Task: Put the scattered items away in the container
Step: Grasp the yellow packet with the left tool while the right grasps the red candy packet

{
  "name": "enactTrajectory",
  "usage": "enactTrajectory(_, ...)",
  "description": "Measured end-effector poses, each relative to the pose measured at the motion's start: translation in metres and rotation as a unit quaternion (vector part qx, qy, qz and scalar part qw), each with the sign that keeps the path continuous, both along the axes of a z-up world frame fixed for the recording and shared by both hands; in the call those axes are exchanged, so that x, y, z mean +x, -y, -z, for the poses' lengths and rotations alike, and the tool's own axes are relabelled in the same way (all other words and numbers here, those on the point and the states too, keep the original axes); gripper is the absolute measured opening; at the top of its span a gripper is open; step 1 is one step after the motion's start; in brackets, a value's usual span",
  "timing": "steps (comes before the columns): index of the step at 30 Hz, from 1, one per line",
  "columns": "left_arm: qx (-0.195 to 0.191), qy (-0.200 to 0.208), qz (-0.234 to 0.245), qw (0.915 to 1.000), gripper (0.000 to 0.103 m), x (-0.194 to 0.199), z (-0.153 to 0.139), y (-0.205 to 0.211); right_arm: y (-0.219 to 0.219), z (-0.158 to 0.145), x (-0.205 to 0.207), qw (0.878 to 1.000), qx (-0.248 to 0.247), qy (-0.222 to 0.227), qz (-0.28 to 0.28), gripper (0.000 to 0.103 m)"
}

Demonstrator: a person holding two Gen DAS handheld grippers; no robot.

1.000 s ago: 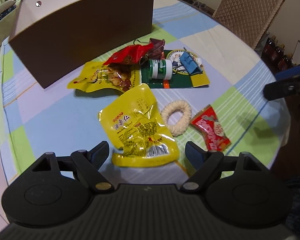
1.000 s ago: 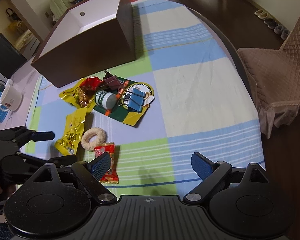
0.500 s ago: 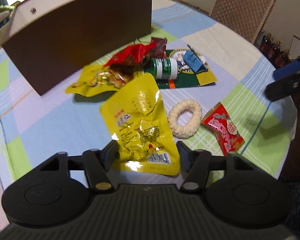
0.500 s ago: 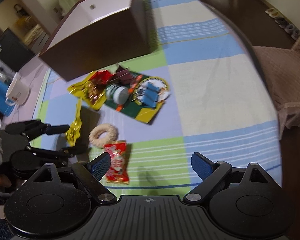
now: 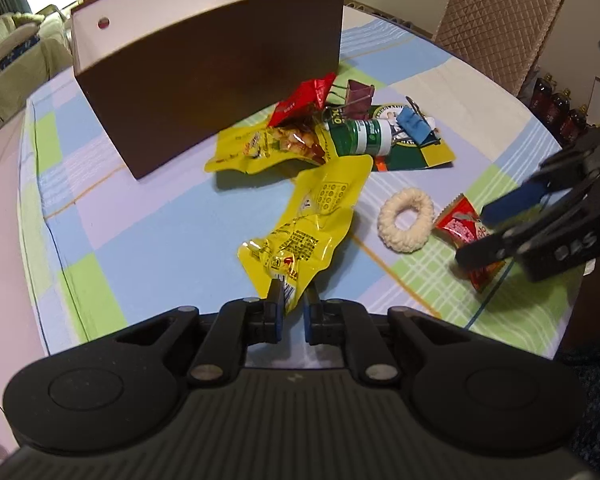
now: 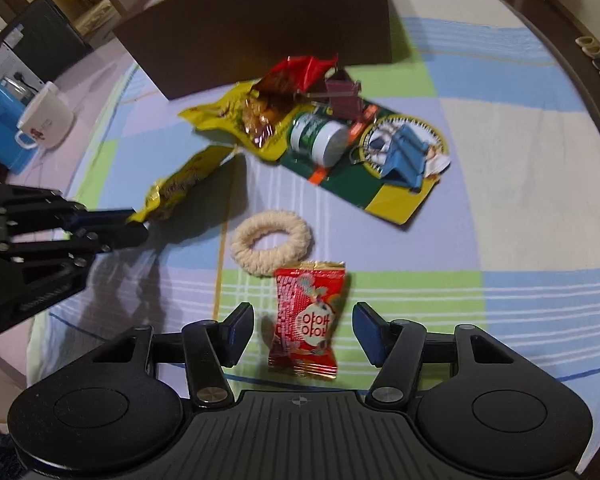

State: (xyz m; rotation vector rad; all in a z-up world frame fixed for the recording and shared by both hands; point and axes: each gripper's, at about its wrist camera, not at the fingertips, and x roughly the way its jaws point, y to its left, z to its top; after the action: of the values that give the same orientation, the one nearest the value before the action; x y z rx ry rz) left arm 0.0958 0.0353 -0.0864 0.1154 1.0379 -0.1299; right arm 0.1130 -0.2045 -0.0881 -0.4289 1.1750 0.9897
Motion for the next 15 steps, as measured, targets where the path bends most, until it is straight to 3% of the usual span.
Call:
enactTrajectory(2,0.008,0.007,0.008,0.9999,0.019,0.001,-0.001,0.002,-0.004,0.003,-0.005,1.0,-0.004,0.01,-0.005,0.059)
enactTrajectory(7,0.042,0.023,0.039,0.9981,0.021,0.008,0.004,0.008,-0.013,0.011,-0.018,0.999,-0.014,0.034,-0.017,0.059)
enactTrajectory(9,0.062,0.033,0.058,0.9958,0.023,0.01,0.005,0.012,-0.015,0.013,-0.023,0.998,-0.021,0.05,-0.023,0.054)
enactTrajectory(12,0.08,0.043,0.081,0.9926,0.033,0.013,0.007,0.016,-0.013,0.013,-0.025,0.997,-0.025,0.065,-0.023,0.044)
enactTrajectory(14,0.09,0.046,0.098,0.9901,0.034,0.016,0.011,0.019,-0.012,0.013,-0.024,0.997,-0.026,0.071,-0.02,0.031)
enactTrajectory(15,0.095,0.044,0.102,0.9893,0.034,0.018,0.014,0.019,-0.011,0.013,-0.023,0.997,-0.026,0.074,-0.018,0.03)
